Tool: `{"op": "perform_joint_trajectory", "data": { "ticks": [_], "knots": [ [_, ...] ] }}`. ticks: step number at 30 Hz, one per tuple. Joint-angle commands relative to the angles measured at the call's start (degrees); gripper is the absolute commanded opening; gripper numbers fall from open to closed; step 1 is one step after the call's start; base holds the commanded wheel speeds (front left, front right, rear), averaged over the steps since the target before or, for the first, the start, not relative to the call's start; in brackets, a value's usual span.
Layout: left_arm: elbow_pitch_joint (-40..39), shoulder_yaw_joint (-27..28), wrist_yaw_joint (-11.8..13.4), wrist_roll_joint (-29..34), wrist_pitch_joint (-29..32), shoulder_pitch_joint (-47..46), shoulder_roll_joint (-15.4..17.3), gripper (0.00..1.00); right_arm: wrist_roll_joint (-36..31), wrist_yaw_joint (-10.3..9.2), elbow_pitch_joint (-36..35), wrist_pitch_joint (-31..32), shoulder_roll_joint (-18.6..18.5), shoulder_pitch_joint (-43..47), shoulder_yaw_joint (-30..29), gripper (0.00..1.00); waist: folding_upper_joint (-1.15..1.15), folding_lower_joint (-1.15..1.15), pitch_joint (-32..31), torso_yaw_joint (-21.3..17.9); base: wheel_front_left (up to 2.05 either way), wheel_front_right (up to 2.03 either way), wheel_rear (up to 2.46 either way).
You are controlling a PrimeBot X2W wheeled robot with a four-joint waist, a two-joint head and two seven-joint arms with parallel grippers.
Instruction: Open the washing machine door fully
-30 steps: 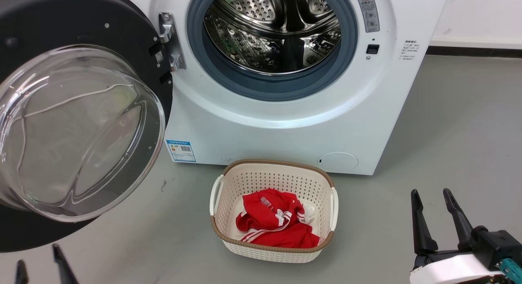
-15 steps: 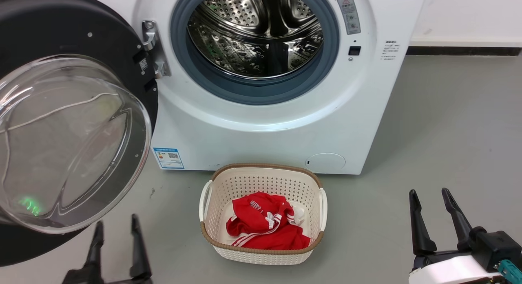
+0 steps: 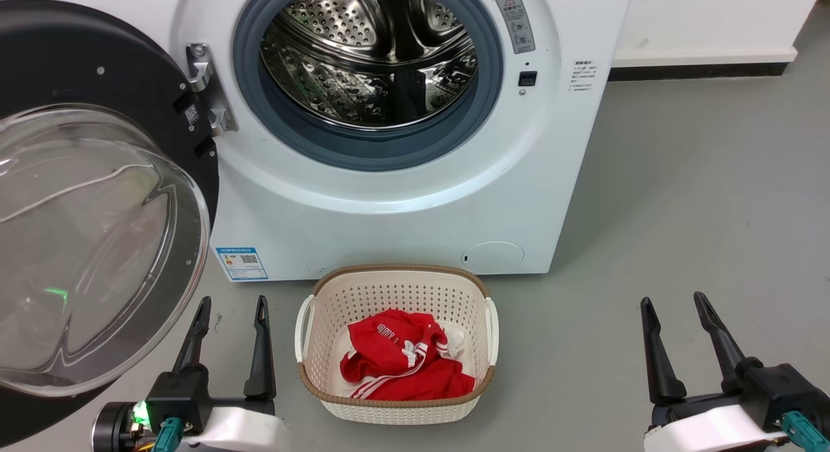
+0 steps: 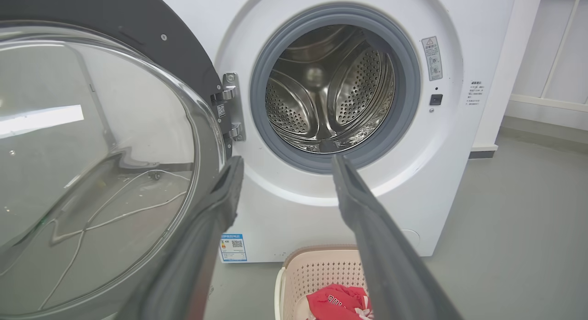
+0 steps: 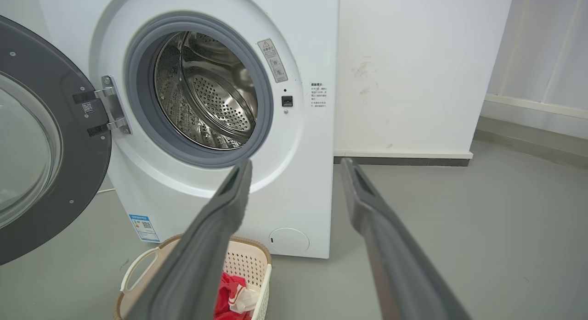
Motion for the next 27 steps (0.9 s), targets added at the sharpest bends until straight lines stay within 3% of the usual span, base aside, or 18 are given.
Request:
{"op": "perform_joint_trajectory", "data": {
  "ticks": [1, 27],
  "knots": [
    [0.4, 0.1, 0.0, 0.2, -0.1, -0.6, 0.0, 1.00, -0.4, -0.04, -0.3, -0.1, 0.1, 0.1, 0.1, 1.00, 0.00, 0.00, -0.1, -0.3, 0.00, 0.00, 0.00],
    [2.1, 0.4, 1.3, 0.1, -0.1, 1.4, -0.9, 1.00, 0.7, -0.04, 1.5, -0.1, 0.1, 1.1, 1.1, 1.00, 0.00, 0.00, -1.3, 0.5, 0.00, 0.00, 0.00]
  ]
}}
